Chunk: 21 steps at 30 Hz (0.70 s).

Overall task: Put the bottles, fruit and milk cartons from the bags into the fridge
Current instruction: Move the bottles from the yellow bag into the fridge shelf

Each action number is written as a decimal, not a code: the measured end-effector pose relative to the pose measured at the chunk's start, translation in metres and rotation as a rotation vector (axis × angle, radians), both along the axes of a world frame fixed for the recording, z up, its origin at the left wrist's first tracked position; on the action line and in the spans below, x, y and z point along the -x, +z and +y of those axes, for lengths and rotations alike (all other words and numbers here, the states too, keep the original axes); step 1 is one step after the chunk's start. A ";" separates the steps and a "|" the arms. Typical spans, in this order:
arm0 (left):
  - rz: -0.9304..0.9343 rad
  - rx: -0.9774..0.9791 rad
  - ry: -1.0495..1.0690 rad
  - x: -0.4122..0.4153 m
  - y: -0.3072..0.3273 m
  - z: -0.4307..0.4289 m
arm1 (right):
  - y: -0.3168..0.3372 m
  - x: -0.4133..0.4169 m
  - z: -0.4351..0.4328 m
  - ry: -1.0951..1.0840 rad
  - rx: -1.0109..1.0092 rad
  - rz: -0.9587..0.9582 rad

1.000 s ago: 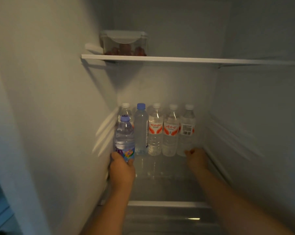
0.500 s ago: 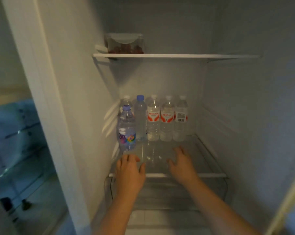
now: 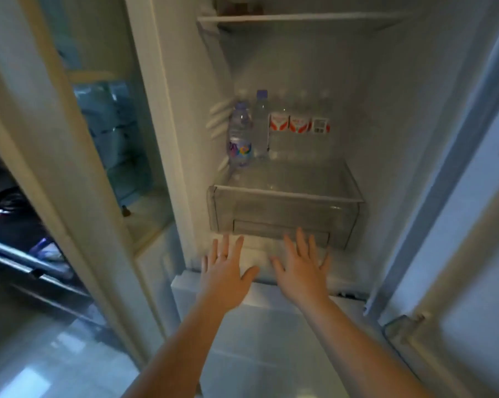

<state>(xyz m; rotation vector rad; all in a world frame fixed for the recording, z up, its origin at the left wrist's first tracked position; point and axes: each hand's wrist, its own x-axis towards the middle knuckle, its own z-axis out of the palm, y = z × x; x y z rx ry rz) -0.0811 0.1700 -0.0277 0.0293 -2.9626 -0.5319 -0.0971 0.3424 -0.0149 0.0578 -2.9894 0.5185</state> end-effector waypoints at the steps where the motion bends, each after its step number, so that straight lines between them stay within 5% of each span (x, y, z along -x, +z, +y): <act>1: -0.004 -0.007 0.007 -0.021 -0.004 0.000 | -0.003 -0.018 0.000 0.021 0.027 -0.014; 11: -0.081 -0.099 0.196 -0.226 -0.018 -0.020 | -0.022 -0.178 -0.010 0.217 0.140 -0.150; 21: -0.175 -0.063 0.357 -0.411 -0.046 -0.029 | -0.046 -0.333 -0.008 0.493 0.045 -0.211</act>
